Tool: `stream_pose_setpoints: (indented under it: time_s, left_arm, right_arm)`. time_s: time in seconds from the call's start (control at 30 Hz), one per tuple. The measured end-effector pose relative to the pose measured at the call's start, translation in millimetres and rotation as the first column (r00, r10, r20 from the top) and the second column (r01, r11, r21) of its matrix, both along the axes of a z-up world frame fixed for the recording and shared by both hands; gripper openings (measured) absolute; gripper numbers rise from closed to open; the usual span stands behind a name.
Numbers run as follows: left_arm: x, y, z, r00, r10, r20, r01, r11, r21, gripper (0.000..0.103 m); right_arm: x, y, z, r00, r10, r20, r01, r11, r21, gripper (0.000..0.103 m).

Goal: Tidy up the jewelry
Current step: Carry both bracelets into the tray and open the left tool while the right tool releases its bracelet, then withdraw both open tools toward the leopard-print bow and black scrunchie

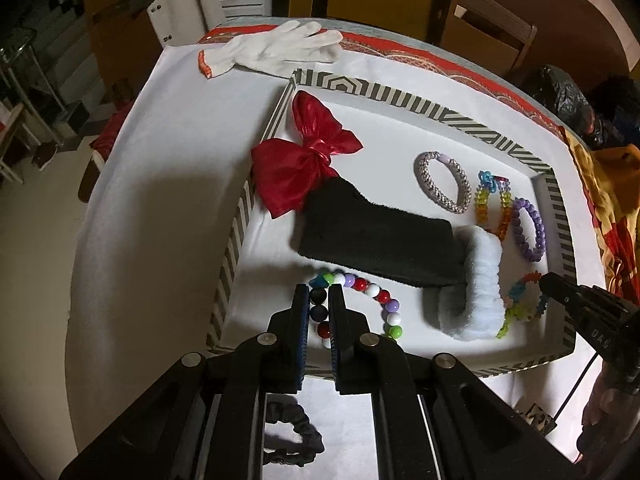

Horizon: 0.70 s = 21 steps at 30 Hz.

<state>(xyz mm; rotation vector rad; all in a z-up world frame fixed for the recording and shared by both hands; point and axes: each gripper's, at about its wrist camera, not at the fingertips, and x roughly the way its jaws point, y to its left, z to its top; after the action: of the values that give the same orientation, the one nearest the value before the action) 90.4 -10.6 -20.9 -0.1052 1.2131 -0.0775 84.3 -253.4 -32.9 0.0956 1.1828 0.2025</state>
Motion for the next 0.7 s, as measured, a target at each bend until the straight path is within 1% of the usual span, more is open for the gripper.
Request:
stream_pose_setpoints:
  time_s: [0.13, 0.33, 0.4, 0.43, 0.53, 0.57, 0.63, 0.7]
  left_arm:
    - [-1.4, -2.6, 0.8, 1.0, -0.014, 0.008, 0.013, 1.0, 0.02, 0.006]
    - [-3.4, 1.2, -2.1, 1.0, -0.002, -0.008, 0.003, 1.0, 0.03, 0.006]
    - [-4.9, 3.1, -1.1, 1.0, 0.003, -0.008, -0.003, 0.999, 0.033, 0.006]
    - [-5.9, 4.1, -0.1, 1.0, 0.003, -0.008, -0.003, 1.0, 0.027, 0.006]
    - [-8.5, 6.5, 3.9, 1.0, 0.009, -0.008, -0.009, 1.0, 0.005, 0.006]
    - [-9.2, 7.7, 6.1, 1.0, 0.012, -0.008, -0.012, 1.0, -0.005, 0.006]
    - [-12.0, 10.1, 12.6, 1.0, 0.019, 0.0, -0.019, 1.0, -0.024, 0.006]
    - [-18.0, 14.3, 24.0, 0.999, 0.03, 0.028, -0.029, 0.999, -0.041, 0.006]
  right_arm:
    - [-1.9, 4.9, -3.8, 1.0, 0.015, -0.006, -0.015, 0.999, -0.046, 0.006]
    - [-6.5, -0.9, -0.3, 1.0, 0.003, -0.03, -0.005, 0.998, -0.069, 0.006]
    - [-6.0, -1.2, -0.5, 0.999, 0.002, -0.034, -0.005, 0.997, -0.075, 0.012]
    - [-7.0, -2.0, 0.8, 1.0, 0.001, -0.028, -0.003, 0.997, -0.075, 0.018]
    - [-11.4, -4.4, 10.7, 1.0, -0.004, 0.002, 0.004, 0.998, -0.065, 0.025]
    - [-13.3, -5.4, 15.7, 1.0, -0.004, 0.011, 0.005, 0.999, -0.052, 0.034]
    - [-16.8, -7.7, 26.0, 1.0, -0.009, 0.03, 0.009, 1.0, -0.029, 0.045]
    - [-22.5, -9.9, 38.6, 0.999, -0.008, 0.049, 0.008, 1.0, 0.005, 0.046]
